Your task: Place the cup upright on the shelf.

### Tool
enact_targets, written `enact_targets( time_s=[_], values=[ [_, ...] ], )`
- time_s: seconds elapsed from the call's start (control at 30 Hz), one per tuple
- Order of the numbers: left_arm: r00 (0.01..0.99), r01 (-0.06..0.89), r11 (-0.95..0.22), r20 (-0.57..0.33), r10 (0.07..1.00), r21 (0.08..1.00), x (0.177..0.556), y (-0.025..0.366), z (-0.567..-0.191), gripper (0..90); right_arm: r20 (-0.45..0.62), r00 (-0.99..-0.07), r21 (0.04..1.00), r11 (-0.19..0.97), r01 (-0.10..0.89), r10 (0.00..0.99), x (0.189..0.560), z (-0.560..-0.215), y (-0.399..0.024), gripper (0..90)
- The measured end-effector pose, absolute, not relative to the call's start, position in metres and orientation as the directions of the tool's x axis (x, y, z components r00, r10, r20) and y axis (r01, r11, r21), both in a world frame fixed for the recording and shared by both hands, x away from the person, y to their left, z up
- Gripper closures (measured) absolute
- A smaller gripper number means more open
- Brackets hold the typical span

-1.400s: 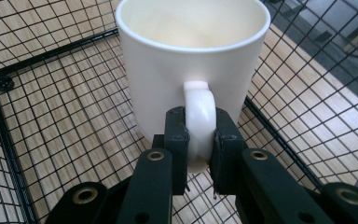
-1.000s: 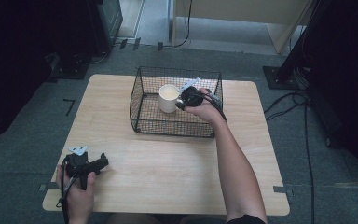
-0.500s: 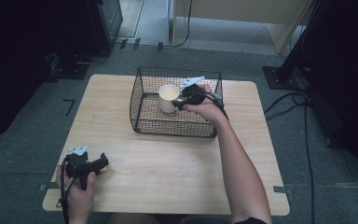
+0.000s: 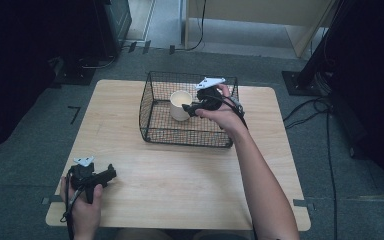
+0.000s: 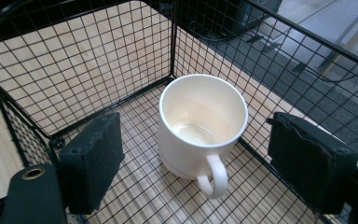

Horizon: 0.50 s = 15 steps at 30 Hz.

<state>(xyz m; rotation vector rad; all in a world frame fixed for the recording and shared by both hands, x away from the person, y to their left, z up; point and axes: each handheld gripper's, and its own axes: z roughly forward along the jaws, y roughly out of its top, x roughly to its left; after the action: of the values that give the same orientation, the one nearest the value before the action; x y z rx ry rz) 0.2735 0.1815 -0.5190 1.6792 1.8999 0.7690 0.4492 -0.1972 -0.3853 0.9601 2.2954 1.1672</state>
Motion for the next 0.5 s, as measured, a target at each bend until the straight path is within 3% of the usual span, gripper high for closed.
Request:
enact_targets(
  time_s=[0.07,0.3,0.5],
  values=[
    [-0.126,0.718,0.086,0.007,0.992,0.691,0.273,0.181,-0.519,1.3,-0.025,-0.685,0.817,0.41,0.406,0.728,0.444,-0.383,-0.2,16.8],
    [-0.126,0.718,0.086,0.007,0.992,0.691,0.273,0.181,-0.519,1.2,-0.029,-0.696,0.812,0.423,0.402,0.717,0.421,-0.379,-0.209,1.5],
    [-0.126,0.718,0.086,0.008,0.992,0.691,0.273,0.181,-0.519,1.2,-0.019,-0.682,0.81,0.411,0.418,0.731,0.406,-0.382,-0.223,0.5]
  ],
)
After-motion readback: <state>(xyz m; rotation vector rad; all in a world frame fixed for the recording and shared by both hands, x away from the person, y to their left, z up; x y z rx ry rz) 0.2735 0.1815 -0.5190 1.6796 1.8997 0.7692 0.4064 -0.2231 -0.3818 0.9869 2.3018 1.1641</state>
